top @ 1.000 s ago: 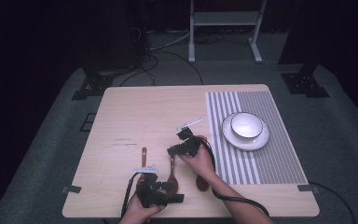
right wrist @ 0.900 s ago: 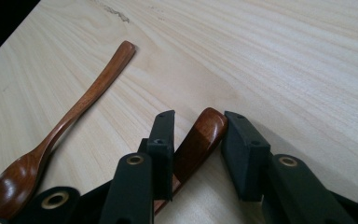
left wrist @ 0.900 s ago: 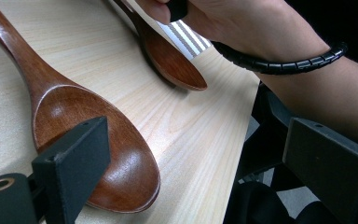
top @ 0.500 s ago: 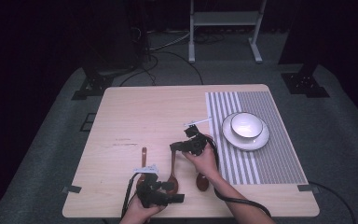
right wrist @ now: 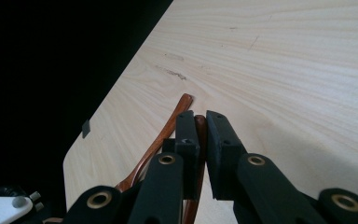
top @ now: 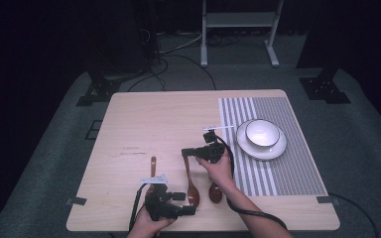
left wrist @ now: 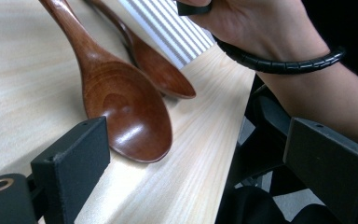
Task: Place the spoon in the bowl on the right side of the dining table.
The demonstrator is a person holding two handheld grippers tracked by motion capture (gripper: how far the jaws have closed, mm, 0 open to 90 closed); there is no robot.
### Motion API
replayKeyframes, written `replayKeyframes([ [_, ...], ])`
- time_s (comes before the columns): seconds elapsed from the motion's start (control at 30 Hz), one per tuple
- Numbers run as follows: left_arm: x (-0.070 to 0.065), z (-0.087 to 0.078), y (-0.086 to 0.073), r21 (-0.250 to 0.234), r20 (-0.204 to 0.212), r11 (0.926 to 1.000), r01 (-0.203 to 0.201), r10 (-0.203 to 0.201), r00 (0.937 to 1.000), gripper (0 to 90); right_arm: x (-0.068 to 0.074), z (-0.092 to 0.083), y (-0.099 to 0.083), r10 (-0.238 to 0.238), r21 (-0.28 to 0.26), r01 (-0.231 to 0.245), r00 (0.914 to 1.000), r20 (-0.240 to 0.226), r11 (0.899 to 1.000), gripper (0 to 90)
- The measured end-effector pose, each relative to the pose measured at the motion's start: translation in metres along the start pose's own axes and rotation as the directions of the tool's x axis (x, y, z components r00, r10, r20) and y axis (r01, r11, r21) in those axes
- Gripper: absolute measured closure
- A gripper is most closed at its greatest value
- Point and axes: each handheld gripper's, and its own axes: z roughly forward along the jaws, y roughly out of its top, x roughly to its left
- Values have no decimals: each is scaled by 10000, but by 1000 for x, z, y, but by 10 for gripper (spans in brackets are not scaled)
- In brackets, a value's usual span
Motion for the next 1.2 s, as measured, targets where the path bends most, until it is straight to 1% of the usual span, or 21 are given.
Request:
replayKeyframes([
  [0.07, 0, -1, 0, -141, 16, 9999, 20, -20, 10000, 60, 0, -3, 1, 55, -59, -56, 10000, -69, 10000, 837],
  [0.1, 0, -1, 0, -157, 14, 9999, -4, 4, 10000, 60, 0, -8, 3, 173, -166, -177, 9996, -212, 9997, 837],
  [0.13, 0, -2, 0, -185, 10, 9998, -15, 15, 10000, 60, 0, -8, 3, 173, -166, -177, 9996, -212, 9997, 837],
  [0.2, 0, -2, 1, -196, 19, 9998, -51, 51, 10000, 59, -2, -14, 6, 315, -316, -328, 9987, -406, 9990, 837],
  [0.27, -1, -2, 1, -258, 12, 9997, -47, 47, 10000, 60, -2, -16, 6, 305, -366, -320, 9986, -425, 9988, 837],
  [0.3, -1, -3, 1, -266, 4, 9996, -37, 37, 10000, 59, -4, -22, 8, 375, -514, -399, 9982, -476, 9979, 837],
  [0.37, -1, -3, 1, -264, 1, 9996, -30, 30, 10000, 60, -4, -24, 9, 392, -557, -418, 9981, -474, 9976, 837],
  [0.53, -1, -3, 1, -296, -31, 9995, -81, 80, 10000, 60, -8, -39, 13, 375, -826, -391, 9991, -209, 9958, 837],
  [0.6, -1, -3, 1, -317, -46, 9995, -65, 64, 10000, 59, -8, -41, 14, 398, -834, -412, 9990, -182, 9957, 837],
  [0.77, -1, -4, 1, -386, -78, 9992, -57, 54, 10000, 59, -12, -54, 17, 394, -1082, -392, 9992, -2, 9934, 837],
  [0.87, -1, -4, 1, -401, -110, 9992, -88, 84, 9999, 59, -14, -62, 20, 485, -1253, -466, 9987, 123, 9910, 837],
  [0.93, 0, -4, 1, -417, -119, 9991, -82, 77, 9999, 59, -15, -63, 21, 469, -1296, -444, 9988, 167, 9906, 837],
  [0.97, 0, -4, 1, -435, -118, 9990, -68, 63, 9999, 59, -16, -68, 23, 520, -1379, -484, 9984, 230, 9893, 837],
  [1.0, 0, -4, 1, -423, -103, 9991, -56, 52, 9999, 59, -16, -68, 23, 520, -1379, -484, 9984, 230, 9893, 837],
  [1.07, 0, -3, 1, -428, -76, 9991, -10, 7, 10000, 59, -17, -73, 26, 492, -1482, -435, 9982, 355, 9880, 837],
  [1.2, 0, -3, 1, -399, -83, 9992, -51, 47, 10000, 59, -20, -85, 32, 596, -1701, -490, 9966, 574, 9842, 837],
])
